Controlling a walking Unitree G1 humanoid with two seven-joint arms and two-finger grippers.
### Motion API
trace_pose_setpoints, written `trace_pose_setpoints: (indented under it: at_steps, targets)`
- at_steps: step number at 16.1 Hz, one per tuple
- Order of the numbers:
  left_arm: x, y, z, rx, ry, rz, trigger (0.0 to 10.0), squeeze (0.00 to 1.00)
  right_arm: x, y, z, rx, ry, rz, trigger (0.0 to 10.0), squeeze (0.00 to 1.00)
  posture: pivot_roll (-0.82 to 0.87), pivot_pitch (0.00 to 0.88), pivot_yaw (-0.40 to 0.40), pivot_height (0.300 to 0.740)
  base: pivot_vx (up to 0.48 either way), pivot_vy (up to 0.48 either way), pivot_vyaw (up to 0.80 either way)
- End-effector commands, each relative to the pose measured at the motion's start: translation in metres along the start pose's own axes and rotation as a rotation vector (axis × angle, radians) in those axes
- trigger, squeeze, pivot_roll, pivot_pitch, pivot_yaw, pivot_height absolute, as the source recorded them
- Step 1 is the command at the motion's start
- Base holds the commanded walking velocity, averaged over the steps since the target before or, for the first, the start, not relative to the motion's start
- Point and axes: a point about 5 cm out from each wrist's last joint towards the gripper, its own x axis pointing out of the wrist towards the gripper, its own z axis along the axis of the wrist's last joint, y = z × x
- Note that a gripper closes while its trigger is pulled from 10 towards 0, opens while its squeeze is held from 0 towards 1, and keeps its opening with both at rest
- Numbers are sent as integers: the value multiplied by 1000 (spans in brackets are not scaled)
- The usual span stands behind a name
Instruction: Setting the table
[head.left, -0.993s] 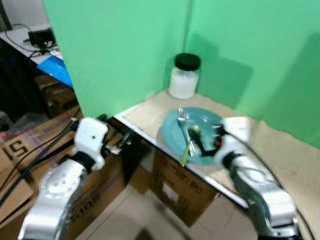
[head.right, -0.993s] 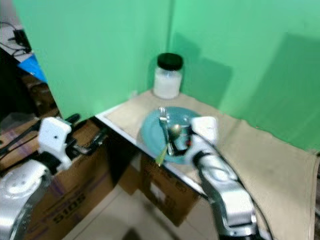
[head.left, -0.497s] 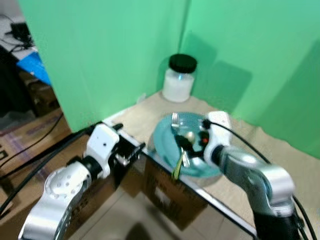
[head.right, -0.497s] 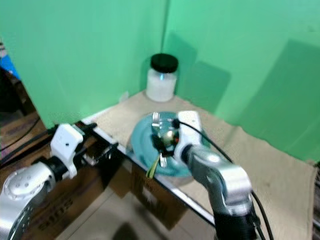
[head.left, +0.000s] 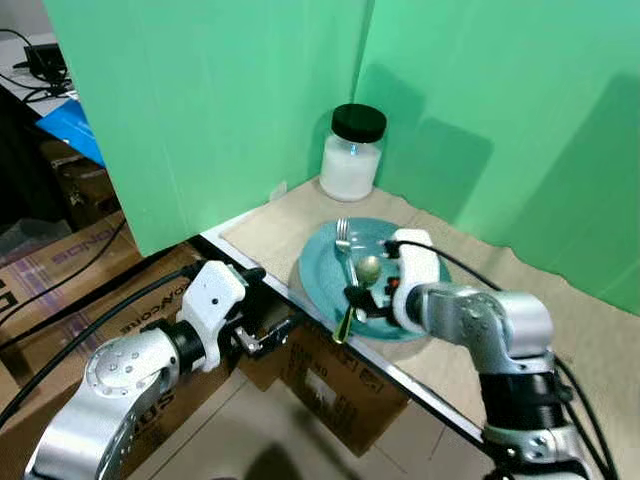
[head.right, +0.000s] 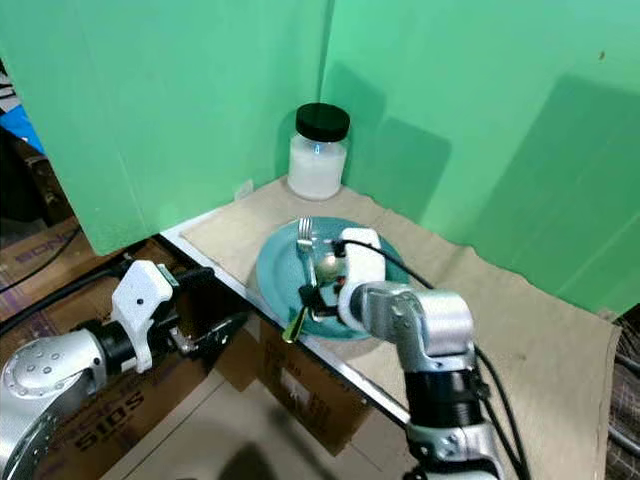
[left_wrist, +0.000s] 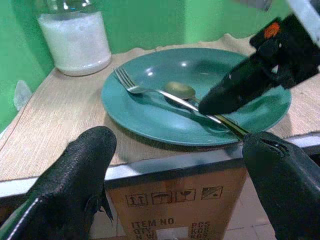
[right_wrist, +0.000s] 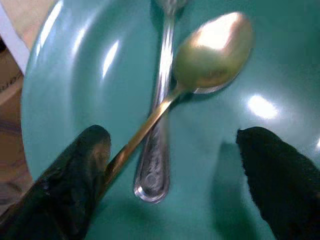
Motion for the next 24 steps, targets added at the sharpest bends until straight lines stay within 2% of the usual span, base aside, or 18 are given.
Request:
trace_pose_setpoints:
  at_steps: [1,3,4,13,24]
  targets:
    - [0,-1,4,11,-5,-23,10000,0,0,-4,3,23,14,-15,4314,0,108,0,-125,740,0,0,0]
    - [0,-1,5,13,-4,-29,10000,0,2,-5,2,34,32,-20,2392,0,108,0,-124,740,0,0,0]
    - [-1,-1,4,12,-2,-38,10000,0,3,-6,2,41,42,-19,0,0,108,0,-121,740,0,0,0]
    - [-6,-4,4,-6,17,-109,10000,0,5,-8,6,59,68,-12,0,0,110,0,-121,740,0,0,0]
    - [-6,-3,5,-4,19,-131,10000,0,3,-14,7,59,71,-13,0,0,107,0,-116,740,0,0,0]
